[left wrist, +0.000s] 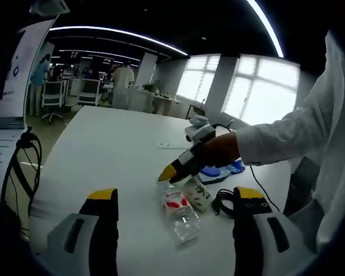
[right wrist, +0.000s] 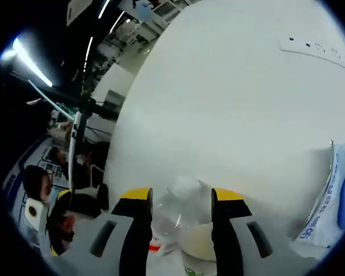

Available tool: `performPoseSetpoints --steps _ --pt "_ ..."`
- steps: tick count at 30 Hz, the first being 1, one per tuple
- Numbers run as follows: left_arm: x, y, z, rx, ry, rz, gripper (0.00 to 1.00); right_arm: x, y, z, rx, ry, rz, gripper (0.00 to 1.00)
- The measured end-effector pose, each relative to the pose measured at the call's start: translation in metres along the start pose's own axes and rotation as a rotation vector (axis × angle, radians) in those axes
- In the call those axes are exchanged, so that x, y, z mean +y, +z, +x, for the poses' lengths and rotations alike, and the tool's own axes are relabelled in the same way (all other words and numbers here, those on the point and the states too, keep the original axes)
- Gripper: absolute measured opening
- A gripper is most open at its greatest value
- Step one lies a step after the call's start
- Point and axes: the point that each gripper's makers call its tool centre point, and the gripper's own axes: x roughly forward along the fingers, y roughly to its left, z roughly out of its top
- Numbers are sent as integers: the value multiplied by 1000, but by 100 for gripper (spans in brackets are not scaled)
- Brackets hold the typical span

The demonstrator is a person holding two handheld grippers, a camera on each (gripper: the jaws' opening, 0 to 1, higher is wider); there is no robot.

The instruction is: Arrange the tabletop items into an orderly group along one side of the table until the central work area is clear of visible clutter.

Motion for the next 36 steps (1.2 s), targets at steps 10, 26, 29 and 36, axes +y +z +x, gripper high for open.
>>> performPoseSetpoints --steps 10,26,29,36 --pt "2 -9 2 6 -3 -15 82 0 0 13 18 15 24 30" --pt "1 -17 19 36 -29 -14 81 1 6 13 -13 35 10 21" --pt "0 -18 23 44 -43 -14 80 10 8 10 -22 44 -27 21" --pt "-1 -28 36 83 -109 -24 78 33 10 -2 -54 66 -150 20"
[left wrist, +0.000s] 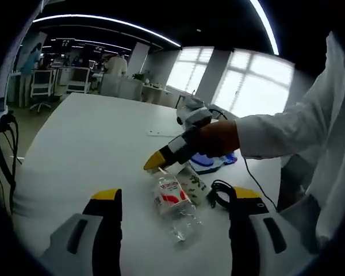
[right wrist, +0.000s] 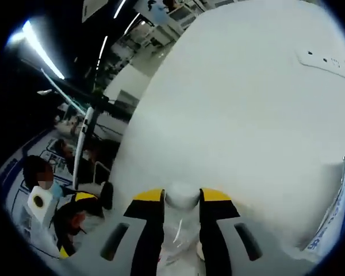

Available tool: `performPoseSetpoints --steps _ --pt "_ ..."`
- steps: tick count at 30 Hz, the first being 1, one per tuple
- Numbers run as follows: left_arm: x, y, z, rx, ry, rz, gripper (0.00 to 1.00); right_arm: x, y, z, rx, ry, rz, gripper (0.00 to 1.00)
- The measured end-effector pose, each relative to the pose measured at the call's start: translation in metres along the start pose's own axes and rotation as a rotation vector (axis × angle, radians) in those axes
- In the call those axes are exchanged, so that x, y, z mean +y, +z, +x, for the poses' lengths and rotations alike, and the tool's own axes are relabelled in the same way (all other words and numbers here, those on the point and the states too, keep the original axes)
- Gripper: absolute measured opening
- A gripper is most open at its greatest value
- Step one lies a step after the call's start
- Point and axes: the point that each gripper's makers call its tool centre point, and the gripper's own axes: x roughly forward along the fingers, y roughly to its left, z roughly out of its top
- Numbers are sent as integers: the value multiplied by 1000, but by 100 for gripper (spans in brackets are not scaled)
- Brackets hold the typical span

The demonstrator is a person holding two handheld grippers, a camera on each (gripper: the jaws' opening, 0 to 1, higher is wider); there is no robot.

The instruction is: Arrange the tabletop items into an orderly group along one side of the table until the central work area is clear of visible clutter.

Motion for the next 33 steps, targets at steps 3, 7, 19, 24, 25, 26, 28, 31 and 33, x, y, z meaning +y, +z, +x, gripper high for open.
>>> performPoseSetpoints --steps 3,7,19,24,25,26,28,31,33 --pt "2 -4 8 22 -25 -6 77 11 2 -4 -25 24 -79 20" --pt "-2 -14 26 67 -93 -25 77 25 2 -12 -54 18 -178 20" --pt "-6 -41 60 195 -203 -73 62 51 -7 -29 -96 1 -293 20" --pt "-7 -48 66 229 -236 -61 61 54 -9 -34 -102 3 -323 20" --pt "-7 -49 66 233 -238 -62 60 54 -9 -35 -103 3 -326 20" --pt "-8 -52 67 250 -242 -60 59 55 -10 -37 -105 2 -331 20" --pt "-12 -53 67 251 -262 -61 55 56 -11 -39 -111 2 -334 20" --pt "-22 -52 65 256 -305 -39 46 59 -14 -43 -123 5 -332 20" --pt "-25 -57 63 278 -313 -43 42 62 -18 -46 -126 5 -328 19"
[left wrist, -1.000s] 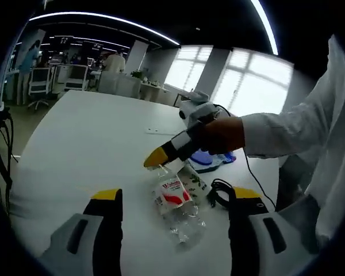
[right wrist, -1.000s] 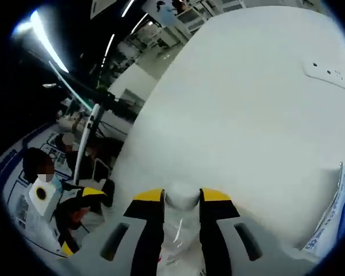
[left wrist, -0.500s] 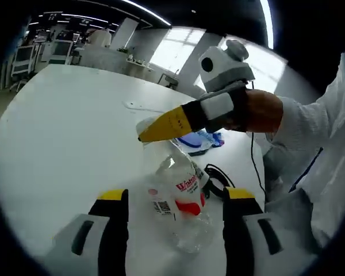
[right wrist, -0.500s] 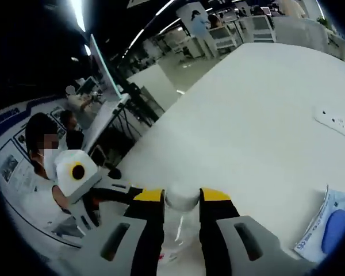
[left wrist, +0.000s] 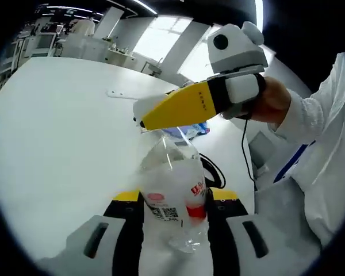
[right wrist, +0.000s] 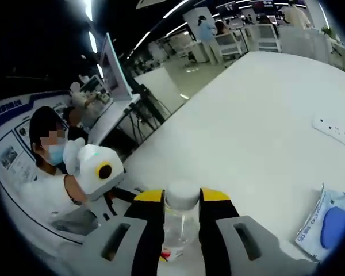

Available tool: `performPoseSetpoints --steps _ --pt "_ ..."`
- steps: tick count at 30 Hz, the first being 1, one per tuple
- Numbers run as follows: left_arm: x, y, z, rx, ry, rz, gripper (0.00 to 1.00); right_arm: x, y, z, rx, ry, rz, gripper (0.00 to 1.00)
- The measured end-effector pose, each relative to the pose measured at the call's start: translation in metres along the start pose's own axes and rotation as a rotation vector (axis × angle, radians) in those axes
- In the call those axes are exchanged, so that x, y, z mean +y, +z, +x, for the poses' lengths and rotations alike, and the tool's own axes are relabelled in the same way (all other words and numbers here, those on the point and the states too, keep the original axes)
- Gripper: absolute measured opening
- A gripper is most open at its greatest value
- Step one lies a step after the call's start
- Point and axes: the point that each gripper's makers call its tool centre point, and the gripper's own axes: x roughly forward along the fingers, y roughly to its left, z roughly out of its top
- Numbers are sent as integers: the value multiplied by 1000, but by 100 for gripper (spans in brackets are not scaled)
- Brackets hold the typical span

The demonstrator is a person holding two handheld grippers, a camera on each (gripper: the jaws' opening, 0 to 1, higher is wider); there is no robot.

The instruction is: Arrange the tabletop items into an orderly group along one side of the table until the central work area is clear of visible clutter.

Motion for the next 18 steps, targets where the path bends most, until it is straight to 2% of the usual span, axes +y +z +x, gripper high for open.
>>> performPoseSetpoints --steps 3,6,12,14,18 --pt "-7 0 -1 -7 -31 26 41 4 -2 -5 -19 -8 -5 19" --pt "-9 0 0 -6 -31 23 40 9 -3 -11 -36 -16 -6 19" --pt "-9 4 -3 0 -14 81 38 19 2 -19 -72 -38 -43 18" --pt "-6 9 -5 9 6 133 38 26 6 -22 -93 -57 -87 18" --pt "-6 23 -10 -3 9 169 38 30 19 -29 -142 -81 -121 18"
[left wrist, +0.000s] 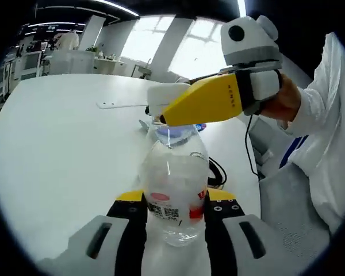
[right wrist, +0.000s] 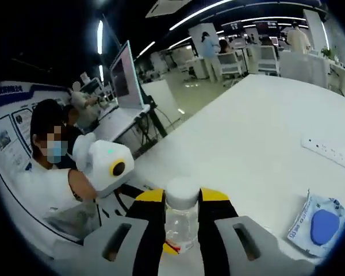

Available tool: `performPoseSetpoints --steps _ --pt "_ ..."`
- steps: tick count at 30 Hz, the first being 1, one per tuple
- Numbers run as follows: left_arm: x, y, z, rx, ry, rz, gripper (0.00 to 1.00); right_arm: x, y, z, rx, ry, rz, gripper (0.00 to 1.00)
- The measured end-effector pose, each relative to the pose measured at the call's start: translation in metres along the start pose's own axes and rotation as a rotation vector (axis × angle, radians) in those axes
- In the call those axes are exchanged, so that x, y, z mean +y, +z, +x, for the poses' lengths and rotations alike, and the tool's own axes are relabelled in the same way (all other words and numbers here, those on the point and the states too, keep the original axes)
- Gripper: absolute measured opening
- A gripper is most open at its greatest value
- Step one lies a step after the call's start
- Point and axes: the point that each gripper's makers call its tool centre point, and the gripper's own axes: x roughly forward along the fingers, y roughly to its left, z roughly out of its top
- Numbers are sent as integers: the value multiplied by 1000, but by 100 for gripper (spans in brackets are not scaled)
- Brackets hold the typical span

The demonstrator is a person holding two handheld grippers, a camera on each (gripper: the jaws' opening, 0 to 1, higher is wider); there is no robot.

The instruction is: Arrange the tabletop items into an orderly group along one side of the table until the central work area is clear of visible clutter.

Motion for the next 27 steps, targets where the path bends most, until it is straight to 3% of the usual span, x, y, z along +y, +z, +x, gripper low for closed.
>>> performPoseSetpoints --steps 12,27 --pt "15 50 5 -30 11 184 37 -13 41 -21 -132 -89 -96 18" --pt "25 88 32 -60 -43 279 37 -47 64 -43 -220 -204 -141 18"
